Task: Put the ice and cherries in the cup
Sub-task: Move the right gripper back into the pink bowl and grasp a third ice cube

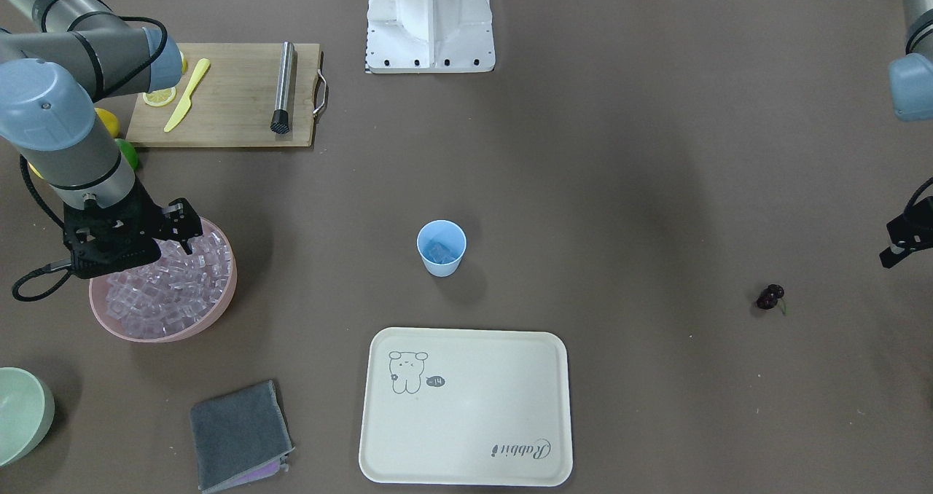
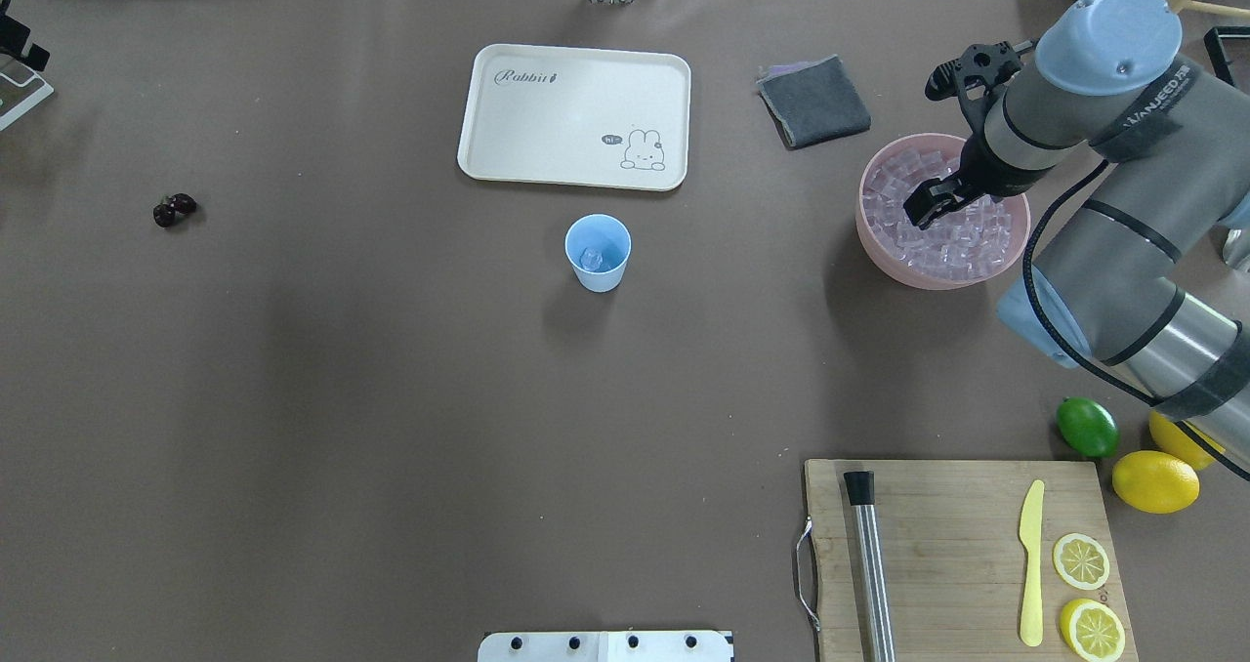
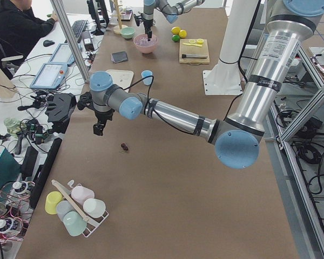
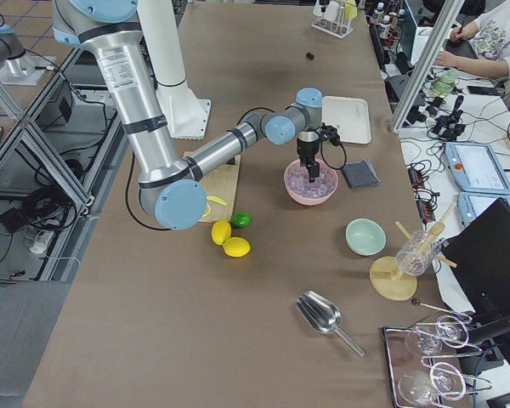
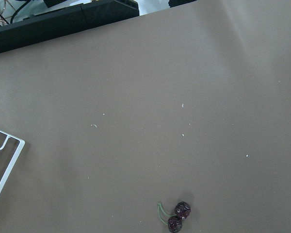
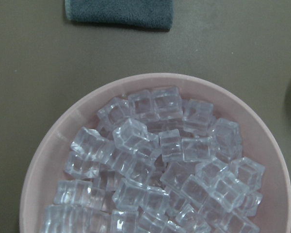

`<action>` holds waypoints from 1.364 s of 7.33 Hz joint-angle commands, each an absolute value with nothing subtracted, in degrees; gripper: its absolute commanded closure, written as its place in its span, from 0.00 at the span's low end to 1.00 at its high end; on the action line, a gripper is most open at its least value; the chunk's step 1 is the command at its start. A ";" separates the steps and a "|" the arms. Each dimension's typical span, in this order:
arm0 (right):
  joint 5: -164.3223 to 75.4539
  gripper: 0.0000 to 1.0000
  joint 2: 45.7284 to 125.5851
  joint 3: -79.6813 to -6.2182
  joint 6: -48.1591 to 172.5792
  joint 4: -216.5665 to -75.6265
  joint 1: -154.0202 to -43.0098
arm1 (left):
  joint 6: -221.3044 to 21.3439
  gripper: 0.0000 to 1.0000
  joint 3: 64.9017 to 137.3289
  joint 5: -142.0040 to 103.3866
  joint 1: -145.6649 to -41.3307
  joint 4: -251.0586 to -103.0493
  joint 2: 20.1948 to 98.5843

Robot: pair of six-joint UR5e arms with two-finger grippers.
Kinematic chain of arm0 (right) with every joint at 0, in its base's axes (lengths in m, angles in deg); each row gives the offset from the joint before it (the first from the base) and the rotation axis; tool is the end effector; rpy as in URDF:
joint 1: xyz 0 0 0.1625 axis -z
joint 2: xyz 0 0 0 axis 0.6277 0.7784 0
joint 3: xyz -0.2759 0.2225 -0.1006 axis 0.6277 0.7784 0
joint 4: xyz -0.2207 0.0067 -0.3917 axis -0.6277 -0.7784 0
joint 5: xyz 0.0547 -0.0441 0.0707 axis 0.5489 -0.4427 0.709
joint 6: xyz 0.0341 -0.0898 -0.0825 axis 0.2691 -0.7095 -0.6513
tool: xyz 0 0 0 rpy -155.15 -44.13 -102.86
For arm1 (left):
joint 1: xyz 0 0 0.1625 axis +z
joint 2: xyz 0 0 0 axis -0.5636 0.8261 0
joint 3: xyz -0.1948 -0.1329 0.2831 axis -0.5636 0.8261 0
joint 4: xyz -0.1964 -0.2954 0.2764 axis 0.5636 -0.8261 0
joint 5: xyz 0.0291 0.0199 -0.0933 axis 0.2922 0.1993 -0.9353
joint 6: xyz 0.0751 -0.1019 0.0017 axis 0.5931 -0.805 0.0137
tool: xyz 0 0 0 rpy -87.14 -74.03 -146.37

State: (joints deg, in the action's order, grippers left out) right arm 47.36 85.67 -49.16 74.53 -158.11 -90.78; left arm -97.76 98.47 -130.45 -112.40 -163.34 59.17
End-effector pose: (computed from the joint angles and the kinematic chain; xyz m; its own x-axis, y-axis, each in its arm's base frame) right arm -0.3355 -0.5576 0.3465 0.7667 -0.3109 0.5617 0.1847 0.9447 0.2708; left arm 0.0906 -0.6600 0.4096 0.6721 0.2913 -0.6807 -0.0333 0.9303 0.3653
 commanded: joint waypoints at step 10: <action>52.78 0.22 87.39 -46.02 73.75 -155.66 -90.48 | -97.99 0.02 97.69 -130.23 -111.38 -165.80 59.39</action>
